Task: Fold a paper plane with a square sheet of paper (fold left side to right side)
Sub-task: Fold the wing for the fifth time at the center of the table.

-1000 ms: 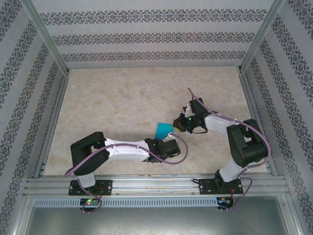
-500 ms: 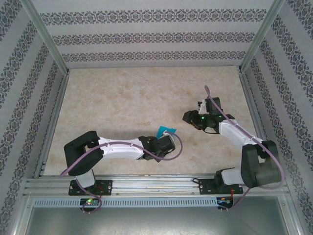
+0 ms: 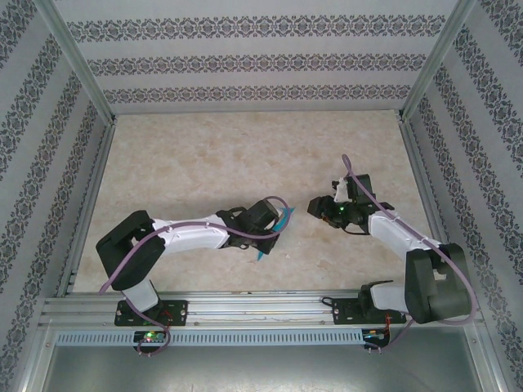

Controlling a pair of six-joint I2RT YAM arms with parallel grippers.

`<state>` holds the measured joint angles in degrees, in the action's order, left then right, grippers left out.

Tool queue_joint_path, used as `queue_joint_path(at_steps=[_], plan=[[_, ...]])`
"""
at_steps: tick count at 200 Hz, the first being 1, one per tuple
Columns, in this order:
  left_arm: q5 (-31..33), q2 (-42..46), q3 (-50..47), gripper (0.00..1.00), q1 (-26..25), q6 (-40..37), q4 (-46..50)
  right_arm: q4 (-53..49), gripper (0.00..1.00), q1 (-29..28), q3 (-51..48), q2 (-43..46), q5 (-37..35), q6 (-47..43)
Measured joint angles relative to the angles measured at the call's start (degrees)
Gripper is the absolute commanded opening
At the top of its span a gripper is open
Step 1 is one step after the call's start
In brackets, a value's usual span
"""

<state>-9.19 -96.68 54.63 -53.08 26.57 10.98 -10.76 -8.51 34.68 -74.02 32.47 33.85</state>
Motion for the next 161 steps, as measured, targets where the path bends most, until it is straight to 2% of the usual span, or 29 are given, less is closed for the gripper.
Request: queue_joint_path(at_steps=[50, 161], plan=[[-7.1, 0.0, -4.7, 0.0, 2.3, 7.7, -10.3, 1.9, 0.51, -1.7, -2.2, 1.5, 0.8, -0.8], [-17.0, 0.1, -18.5, 0.0, 7.2, 24.1, -39.8, 12.8, 0.51, -7.9, -5.2, 0.3, 1.9, 2.3]])
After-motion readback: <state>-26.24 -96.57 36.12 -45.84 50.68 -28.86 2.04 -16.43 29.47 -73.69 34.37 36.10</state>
